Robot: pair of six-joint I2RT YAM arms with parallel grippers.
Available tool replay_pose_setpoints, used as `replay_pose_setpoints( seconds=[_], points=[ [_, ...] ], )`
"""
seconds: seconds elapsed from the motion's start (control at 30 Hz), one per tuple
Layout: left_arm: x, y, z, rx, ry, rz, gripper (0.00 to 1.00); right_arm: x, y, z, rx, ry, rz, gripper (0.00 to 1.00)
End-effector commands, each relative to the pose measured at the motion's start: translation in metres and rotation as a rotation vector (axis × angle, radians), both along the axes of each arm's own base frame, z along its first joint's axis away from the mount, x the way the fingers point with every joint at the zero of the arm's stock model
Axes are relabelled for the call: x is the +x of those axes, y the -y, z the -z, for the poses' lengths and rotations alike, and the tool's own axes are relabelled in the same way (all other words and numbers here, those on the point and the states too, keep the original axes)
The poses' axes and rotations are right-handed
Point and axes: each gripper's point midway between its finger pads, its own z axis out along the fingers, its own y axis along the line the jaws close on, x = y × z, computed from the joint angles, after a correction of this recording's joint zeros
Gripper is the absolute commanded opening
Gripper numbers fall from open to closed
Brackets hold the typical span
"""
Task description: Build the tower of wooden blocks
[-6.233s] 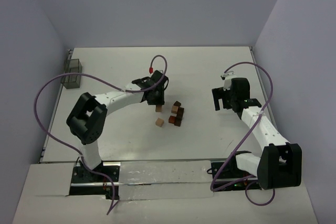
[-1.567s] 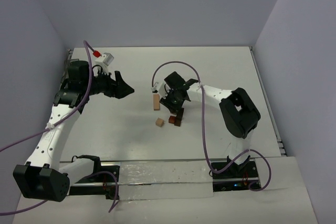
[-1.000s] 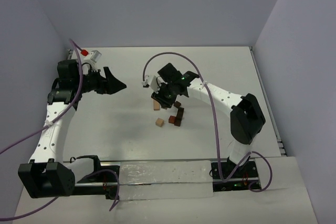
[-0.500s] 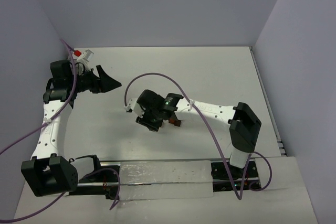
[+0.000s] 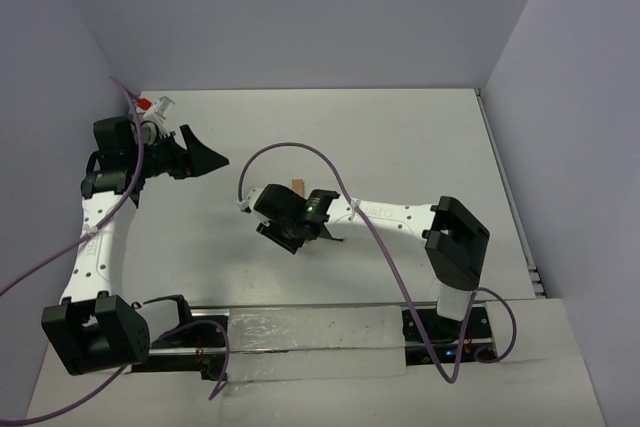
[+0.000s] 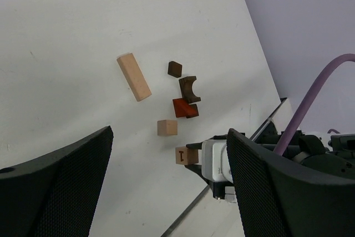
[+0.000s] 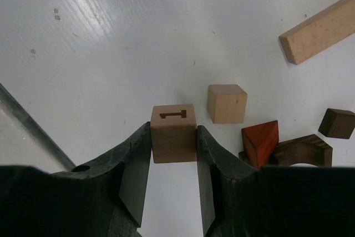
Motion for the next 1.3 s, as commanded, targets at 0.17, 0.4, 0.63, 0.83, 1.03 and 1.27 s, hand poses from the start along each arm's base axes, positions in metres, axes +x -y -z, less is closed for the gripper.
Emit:
replay_pose_setpoints(
  seconds=[0.17,0.4,0.63,0.83,1.03,1.27],
  points=[
    [0.005,-0.006,-0.014,-0.034,0.05,-0.008,0.89,0.036,-0.009,-0.022,0.075,0.061,0.079,0.0],
    [0.011,-0.009,-0.013,-0.041,0.045,-0.043,0.89,0.102,0.008,-0.042,0.152,0.041,0.316,0.0],
    [0.017,-0.015,-0.008,-0.038,0.026,-0.082,0.89,0.166,0.014,-0.067,0.233,0.07,0.711,0.0],
    [0.02,-0.02,-0.005,-0.042,0.019,-0.109,0.89,0.176,0.006,-0.048,0.223,-0.001,0.862,0.0],
    [0.022,-0.025,0.001,-0.048,0.007,-0.127,0.89,0.181,0.016,-0.021,0.195,-0.055,0.938,0.0],
    [0.026,-0.025,0.004,-0.068,-0.007,-0.125,0.89,0.184,0.016,-0.005,0.191,-0.122,0.938,0.0]
  ],
)
